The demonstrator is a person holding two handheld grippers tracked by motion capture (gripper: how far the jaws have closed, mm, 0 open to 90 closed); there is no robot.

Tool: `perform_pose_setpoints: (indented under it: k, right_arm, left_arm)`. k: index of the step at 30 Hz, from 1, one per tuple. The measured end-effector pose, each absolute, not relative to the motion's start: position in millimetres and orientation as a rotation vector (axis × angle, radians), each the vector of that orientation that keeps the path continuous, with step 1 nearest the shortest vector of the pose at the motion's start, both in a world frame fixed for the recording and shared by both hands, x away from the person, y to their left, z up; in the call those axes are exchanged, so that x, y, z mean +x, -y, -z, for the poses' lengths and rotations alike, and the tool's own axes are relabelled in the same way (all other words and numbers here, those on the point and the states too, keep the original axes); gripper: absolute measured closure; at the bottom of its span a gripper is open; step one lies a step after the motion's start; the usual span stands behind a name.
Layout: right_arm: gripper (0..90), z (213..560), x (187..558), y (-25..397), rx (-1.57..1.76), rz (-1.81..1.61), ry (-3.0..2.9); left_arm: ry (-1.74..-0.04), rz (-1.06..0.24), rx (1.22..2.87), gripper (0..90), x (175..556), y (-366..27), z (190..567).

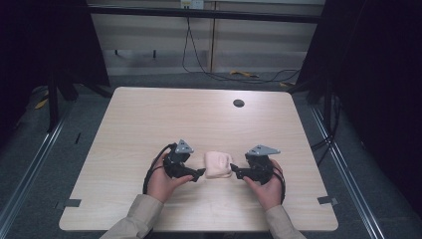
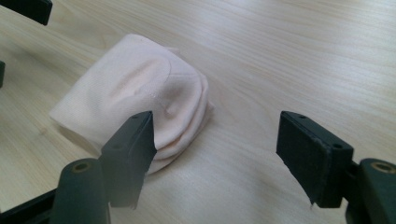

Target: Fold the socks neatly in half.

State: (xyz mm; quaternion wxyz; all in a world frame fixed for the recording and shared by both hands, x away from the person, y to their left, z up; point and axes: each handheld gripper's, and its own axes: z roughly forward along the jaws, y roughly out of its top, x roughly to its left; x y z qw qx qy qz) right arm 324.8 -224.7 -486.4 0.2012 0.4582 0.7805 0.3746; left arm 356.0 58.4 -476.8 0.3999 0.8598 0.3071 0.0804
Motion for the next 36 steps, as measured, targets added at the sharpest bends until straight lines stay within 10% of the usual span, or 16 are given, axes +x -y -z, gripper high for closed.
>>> perform_pose_setpoints:
  k: [36]
  right_arm:
    - [16.3, 482.8, 302.4, 259.6, 1.188, -1.072, -2.258]
  left_arm:
    - [-0.778, -0.158, 2.175, 18.1, 352.7, -100.0, 488.1]
